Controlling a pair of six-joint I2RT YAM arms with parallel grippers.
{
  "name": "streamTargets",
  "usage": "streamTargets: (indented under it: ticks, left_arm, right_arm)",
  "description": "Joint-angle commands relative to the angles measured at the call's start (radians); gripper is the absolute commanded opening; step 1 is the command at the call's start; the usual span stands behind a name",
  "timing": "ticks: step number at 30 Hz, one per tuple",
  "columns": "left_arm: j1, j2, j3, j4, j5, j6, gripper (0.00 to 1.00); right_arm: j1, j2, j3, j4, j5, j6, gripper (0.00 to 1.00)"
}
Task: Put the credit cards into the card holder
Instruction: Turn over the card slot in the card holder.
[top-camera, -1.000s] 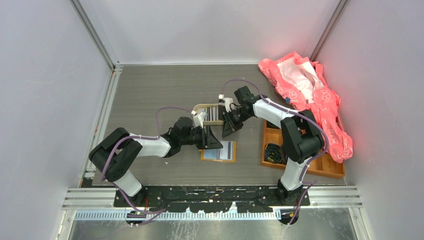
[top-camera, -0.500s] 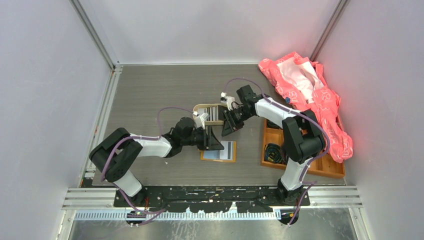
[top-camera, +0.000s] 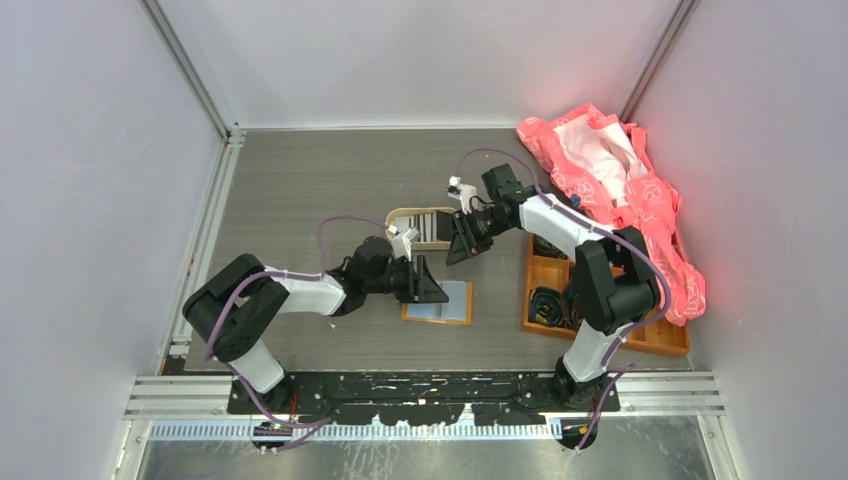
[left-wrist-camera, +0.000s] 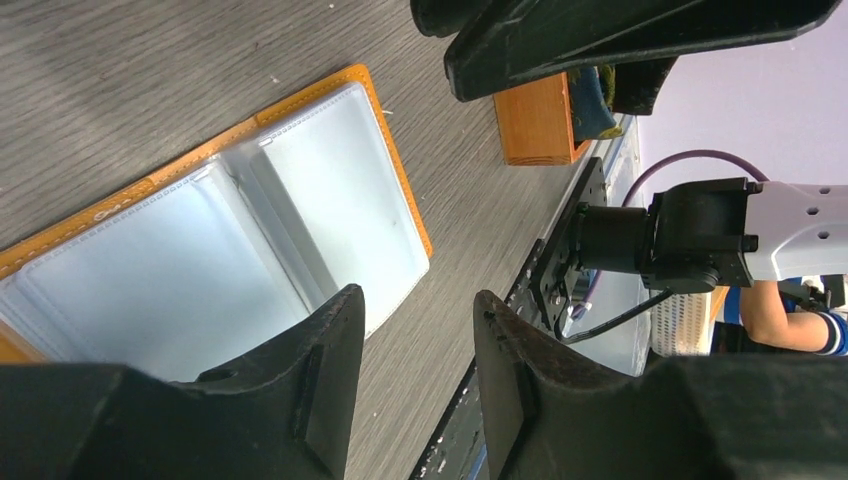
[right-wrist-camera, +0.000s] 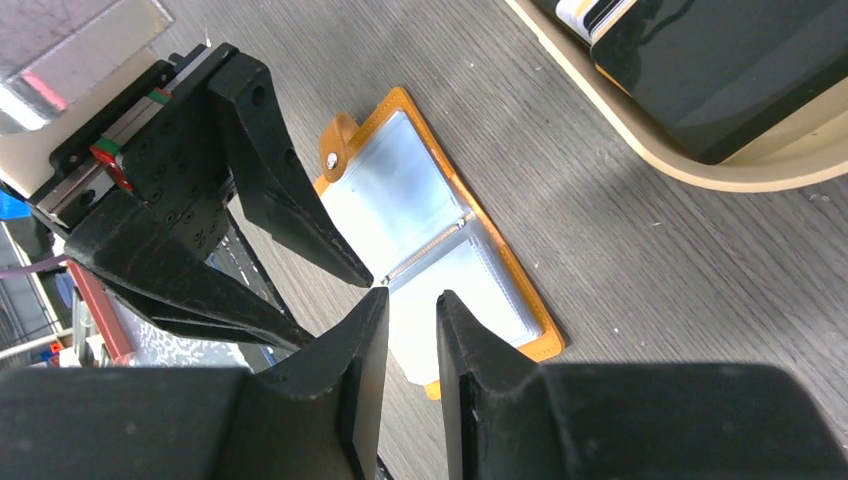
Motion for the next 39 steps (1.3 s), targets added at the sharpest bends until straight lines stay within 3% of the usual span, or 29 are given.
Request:
streamTargets:
  ticks: [1,5,8,11,14,19,31,39]
  left_arm:
    - [-0.002,-0.087,0.012,-0.008,-0.045,0.041,0.45]
    - [-0.009,-0.177,-0.035,-0.034,-0.090,0.073,0.44]
    - [-0.075,-0.245,-0.042,-0.100,-0.170,0.152,0.44]
    - [-0.197,-0.289,0.016,-0.329,-0.406,0.309,0.46]
    - [-0.290,-0.281,0.105,-0.529,-0.698,0.324,0.52]
    - [-0.361,-0.195,0.212,-0.651,-0.852,0.251,0.65]
    - [-0.383,0.085,0.465,-0.749,-0.870,0.220,0.68]
    - [-0.383,0.152,0.504,-0.764,-0.854,0.220,0.63]
  right_arm:
    - [0.000,-0.054,0.007,0.008,-0.020,-0.027,0.30]
    - [0.001,-0.046,0.019,-0.029,-0.010,-0.071,0.30]
    - [0.008,-0.045,0.019,-0.040,-0.004,-0.091,0.30]
    - [0.016,-0.042,0.025,-0.050,0.015,-0.111,0.30]
    - [0.017,-0.045,0.029,-0.055,0.028,-0.115,0.30]
    - [0.017,-0.048,0.028,-0.050,0.043,-0.110,0.30]
    - [0.006,-0.055,0.028,-0.047,0.043,-0.095,0.30]
    - [0.006,-0.054,0.029,-0.048,0.039,-0.095,0.30]
